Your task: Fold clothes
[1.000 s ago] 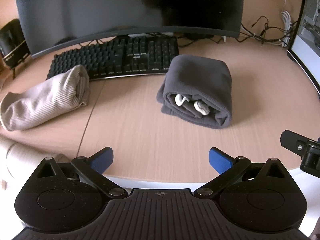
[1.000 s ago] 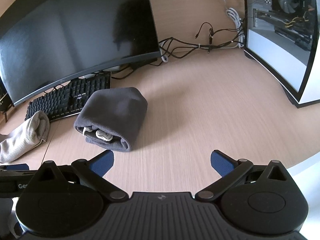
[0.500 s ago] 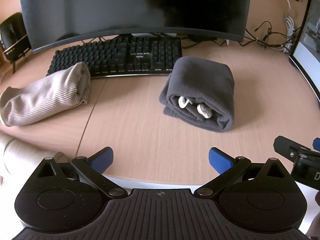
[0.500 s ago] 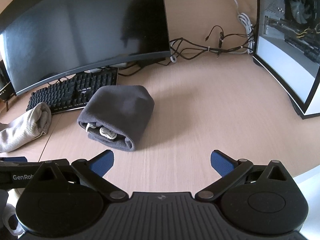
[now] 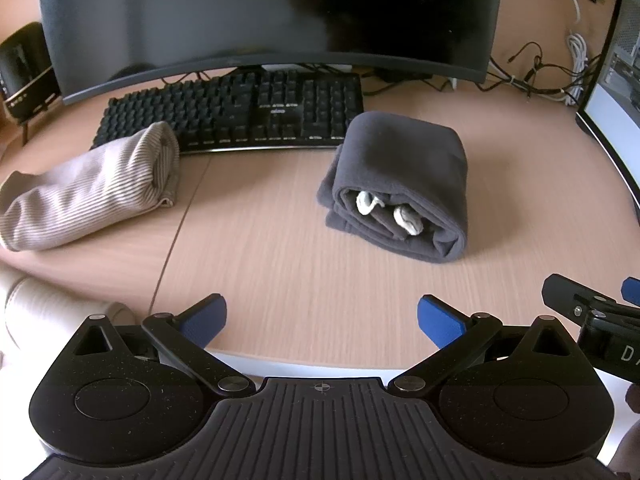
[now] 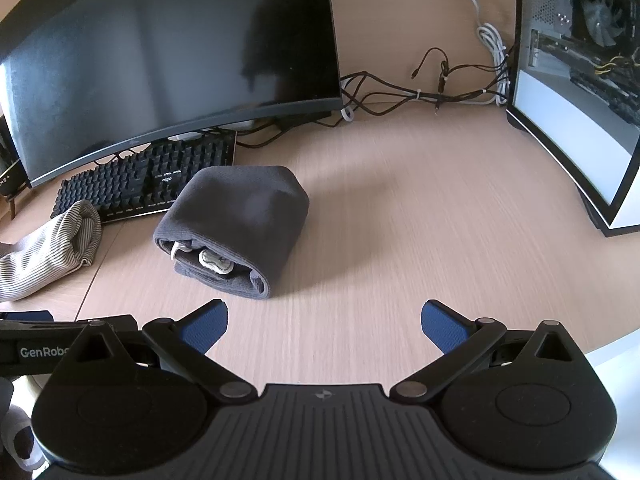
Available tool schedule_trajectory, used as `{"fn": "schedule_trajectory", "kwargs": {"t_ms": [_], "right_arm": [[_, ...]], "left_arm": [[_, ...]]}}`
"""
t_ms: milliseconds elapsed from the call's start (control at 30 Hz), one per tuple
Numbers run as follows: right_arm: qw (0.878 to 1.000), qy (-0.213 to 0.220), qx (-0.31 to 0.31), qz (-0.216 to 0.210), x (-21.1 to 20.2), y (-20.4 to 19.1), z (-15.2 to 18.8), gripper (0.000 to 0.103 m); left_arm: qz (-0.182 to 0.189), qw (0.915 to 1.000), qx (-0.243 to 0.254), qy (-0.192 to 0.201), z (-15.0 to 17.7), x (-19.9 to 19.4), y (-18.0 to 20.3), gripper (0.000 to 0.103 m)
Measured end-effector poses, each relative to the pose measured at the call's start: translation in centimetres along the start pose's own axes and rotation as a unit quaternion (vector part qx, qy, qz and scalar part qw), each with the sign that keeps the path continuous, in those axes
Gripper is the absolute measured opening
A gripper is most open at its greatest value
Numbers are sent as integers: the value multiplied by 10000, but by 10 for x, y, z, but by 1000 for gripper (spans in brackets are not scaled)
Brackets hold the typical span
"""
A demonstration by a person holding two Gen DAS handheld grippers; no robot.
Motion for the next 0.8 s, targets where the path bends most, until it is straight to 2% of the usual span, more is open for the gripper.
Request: {"fn": "schedule_trajectory", "kwargs": {"t_ms": [400, 533, 633, 733, 800], "right_arm": [[10000, -65, -17, 1, 7, -5, 2, 103], [9993, 31, -328, 156, 26, -12, -8, 103], [9963, 259, -767, 288, 47, -28, -27, 103], [9933, 467, -1052, 104, 75, -57, -48, 103], [9910, 453, -1256, -21, 99, -80, -56, 103]], "left_arm": [[32, 9999, -73, -65, 2, 4, -9, 103], [68, 9995, -304, -77, 3, 11, -29, 103], [257, 9978, -597, 160, 0, 13, -53, 103], [449, 9950, -784, 429, -3, 14, -78, 103], [508, 9937, -832, 551, -5, 17, -92, 103]]}}
Point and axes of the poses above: each gripper's, at about its wrist camera, not at the fingertips, and x roughly the way its jaws point, y to its right, z to its underside, the point moved 9 cm from there along x, roughly the way its jaws point, and after that the axes turned 14 degrees about -z, right-handed, at the moved point
